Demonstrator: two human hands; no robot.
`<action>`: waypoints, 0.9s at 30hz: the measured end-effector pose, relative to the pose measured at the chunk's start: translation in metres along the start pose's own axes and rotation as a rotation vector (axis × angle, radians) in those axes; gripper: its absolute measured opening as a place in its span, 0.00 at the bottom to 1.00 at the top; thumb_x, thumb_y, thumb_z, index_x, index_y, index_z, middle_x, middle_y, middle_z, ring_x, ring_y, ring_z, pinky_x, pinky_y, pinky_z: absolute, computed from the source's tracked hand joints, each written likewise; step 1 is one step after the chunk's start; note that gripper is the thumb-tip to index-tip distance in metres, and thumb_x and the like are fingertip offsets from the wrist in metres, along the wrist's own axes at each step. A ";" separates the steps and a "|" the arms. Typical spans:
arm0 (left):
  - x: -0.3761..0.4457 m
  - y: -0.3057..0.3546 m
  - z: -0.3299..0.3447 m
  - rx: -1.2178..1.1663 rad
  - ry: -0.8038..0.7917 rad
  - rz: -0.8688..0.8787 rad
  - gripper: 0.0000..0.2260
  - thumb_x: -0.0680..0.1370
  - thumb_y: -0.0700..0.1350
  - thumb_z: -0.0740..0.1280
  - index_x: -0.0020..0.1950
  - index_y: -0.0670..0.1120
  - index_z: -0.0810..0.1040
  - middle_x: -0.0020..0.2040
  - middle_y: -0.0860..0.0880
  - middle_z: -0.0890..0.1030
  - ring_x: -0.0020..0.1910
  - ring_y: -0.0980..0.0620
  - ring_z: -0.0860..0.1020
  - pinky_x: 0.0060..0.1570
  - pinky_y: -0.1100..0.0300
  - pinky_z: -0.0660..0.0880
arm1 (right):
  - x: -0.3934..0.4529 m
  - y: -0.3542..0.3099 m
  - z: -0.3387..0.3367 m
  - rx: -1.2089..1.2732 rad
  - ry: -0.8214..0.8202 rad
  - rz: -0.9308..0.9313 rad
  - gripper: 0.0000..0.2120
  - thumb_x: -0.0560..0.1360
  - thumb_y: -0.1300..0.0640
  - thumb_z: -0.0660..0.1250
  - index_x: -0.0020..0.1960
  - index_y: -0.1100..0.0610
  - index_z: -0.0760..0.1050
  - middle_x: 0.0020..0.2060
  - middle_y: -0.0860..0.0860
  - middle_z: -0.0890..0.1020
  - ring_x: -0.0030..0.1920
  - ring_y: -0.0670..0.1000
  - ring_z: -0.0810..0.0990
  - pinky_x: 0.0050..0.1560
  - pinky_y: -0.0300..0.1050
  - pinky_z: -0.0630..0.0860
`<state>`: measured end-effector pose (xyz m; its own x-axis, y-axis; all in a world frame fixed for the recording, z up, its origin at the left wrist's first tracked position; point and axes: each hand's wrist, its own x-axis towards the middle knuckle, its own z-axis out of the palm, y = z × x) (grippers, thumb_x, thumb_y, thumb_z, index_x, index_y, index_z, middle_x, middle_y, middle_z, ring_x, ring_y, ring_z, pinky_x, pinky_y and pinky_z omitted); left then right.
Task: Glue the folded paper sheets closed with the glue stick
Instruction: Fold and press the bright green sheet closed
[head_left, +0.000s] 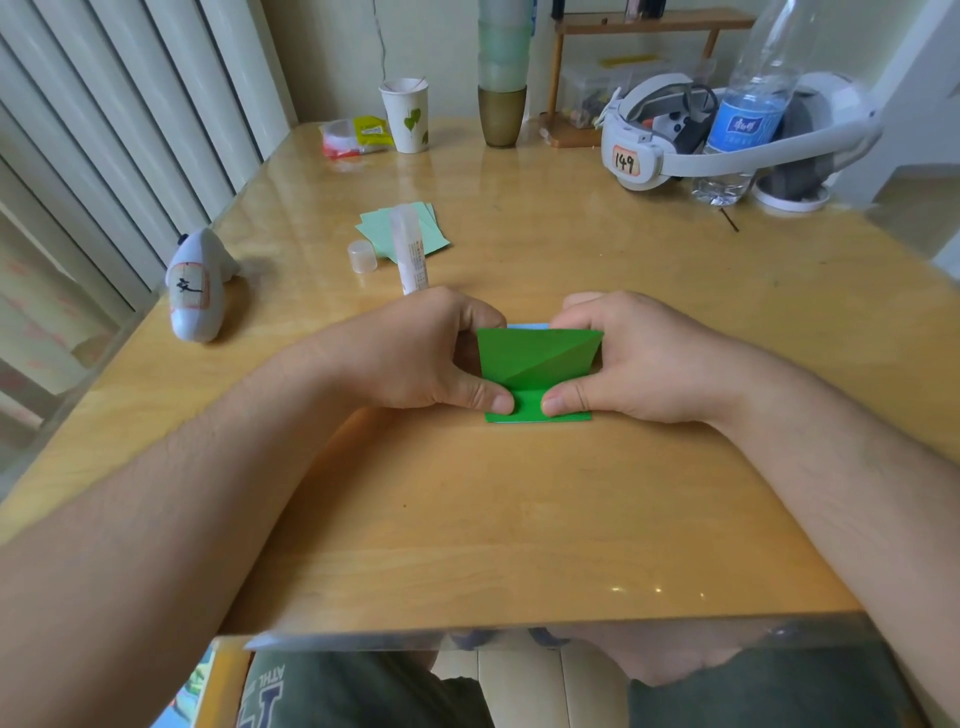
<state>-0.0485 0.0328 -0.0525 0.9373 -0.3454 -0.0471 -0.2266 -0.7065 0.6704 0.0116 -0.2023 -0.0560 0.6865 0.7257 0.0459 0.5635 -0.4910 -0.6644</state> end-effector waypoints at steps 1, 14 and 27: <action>0.000 -0.001 0.000 -0.008 -0.008 0.001 0.13 0.71 0.50 0.83 0.39 0.50 0.79 0.33 0.54 0.77 0.33 0.55 0.73 0.34 0.57 0.70 | 0.000 0.001 -0.002 0.001 0.000 0.005 0.13 0.65 0.53 0.85 0.44 0.49 0.83 0.41 0.44 0.78 0.42 0.46 0.79 0.49 0.52 0.78; 0.005 0.006 0.004 0.074 0.083 -0.008 0.16 0.70 0.53 0.83 0.47 0.54 0.78 0.43 0.58 0.81 0.41 0.61 0.78 0.39 0.67 0.73 | 0.001 -0.001 0.004 0.043 0.056 0.062 0.19 0.63 0.49 0.86 0.48 0.45 0.81 0.40 0.38 0.85 0.43 0.41 0.83 0.44 0.43 0.77; -0.001 0.004 0.001 0.055 0.068 -0.007 0.13 0.73 0.48 0.81 0.42 0.46 0.79 0.37 0.54 0.79 0.34 0.54 0.75 0.34 0.59 0.72 | 0.001 0.007 -0.002 0.002 0.031 0.035 0.13 0.66 0.49 0.84 0.45 0.42 0.82 0.42 0.38 0.84 0.44 0.41 0.82 0.47 0.45 0.78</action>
<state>-0.0504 0.0299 -0.0501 0.9542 -0.2991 0.0003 -0.2329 -0.7424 0.6282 0.0168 -0.2059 -0.0591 0.7193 0.6932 0.0457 0.5382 -0.5145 -0.6676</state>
